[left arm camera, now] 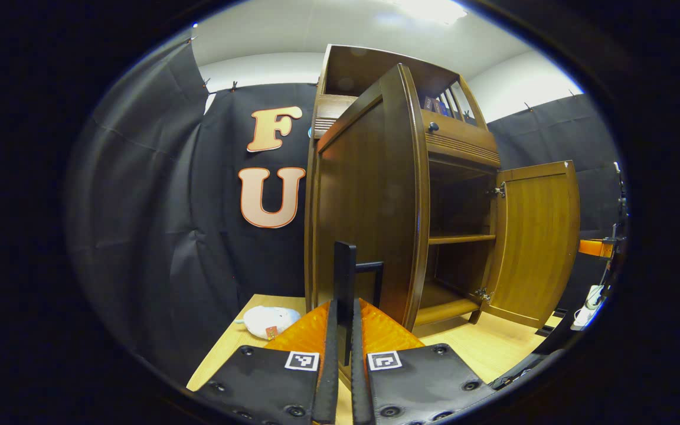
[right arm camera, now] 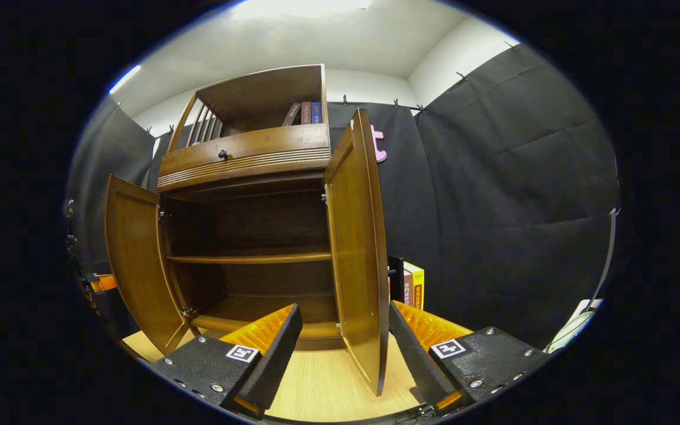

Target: Open the right door of the double-door shoe cabinet with the right hand, and open the left door with the left hand.

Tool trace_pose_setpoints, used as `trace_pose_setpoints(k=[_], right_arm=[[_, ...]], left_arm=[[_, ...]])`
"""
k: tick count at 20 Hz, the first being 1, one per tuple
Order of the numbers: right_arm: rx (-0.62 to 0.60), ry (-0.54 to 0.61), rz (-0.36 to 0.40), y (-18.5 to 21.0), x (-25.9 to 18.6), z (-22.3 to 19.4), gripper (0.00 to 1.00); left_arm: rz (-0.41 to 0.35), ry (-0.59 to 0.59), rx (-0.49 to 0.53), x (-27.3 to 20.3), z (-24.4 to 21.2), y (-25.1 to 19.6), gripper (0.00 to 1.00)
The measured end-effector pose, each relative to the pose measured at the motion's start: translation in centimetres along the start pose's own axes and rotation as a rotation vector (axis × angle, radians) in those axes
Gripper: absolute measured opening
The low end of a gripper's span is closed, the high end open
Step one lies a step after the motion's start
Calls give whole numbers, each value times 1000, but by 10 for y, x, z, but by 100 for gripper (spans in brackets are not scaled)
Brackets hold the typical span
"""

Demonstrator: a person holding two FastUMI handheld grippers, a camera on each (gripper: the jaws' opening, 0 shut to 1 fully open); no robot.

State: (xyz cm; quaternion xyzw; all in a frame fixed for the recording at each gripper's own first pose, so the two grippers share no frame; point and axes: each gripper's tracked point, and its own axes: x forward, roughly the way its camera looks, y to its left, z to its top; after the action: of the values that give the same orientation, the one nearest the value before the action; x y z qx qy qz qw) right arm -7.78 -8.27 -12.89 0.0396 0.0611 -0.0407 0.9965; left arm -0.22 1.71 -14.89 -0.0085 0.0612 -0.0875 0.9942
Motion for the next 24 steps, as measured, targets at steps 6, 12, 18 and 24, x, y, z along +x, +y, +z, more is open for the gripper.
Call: trace_pose_setpoints(k=[6, 12, 18, 24], right_arm=[[-19, 2, 28, 22, 5, -1, 90], [-39, 3, 57, 45, 15, -1, 90], [-44, 4, 91, 70, 25, -4, 90], [-53, 14, 122, 88, 36, -9, 90]], left_arm=[[24, -3, -9, -6, -2, 30, 14], [68, 3, -40, -5, -3, 69, 10], [29, 14, -57, -3, -6, 78, 8], [0, 20, -128, -8, -8, 93, 11]])
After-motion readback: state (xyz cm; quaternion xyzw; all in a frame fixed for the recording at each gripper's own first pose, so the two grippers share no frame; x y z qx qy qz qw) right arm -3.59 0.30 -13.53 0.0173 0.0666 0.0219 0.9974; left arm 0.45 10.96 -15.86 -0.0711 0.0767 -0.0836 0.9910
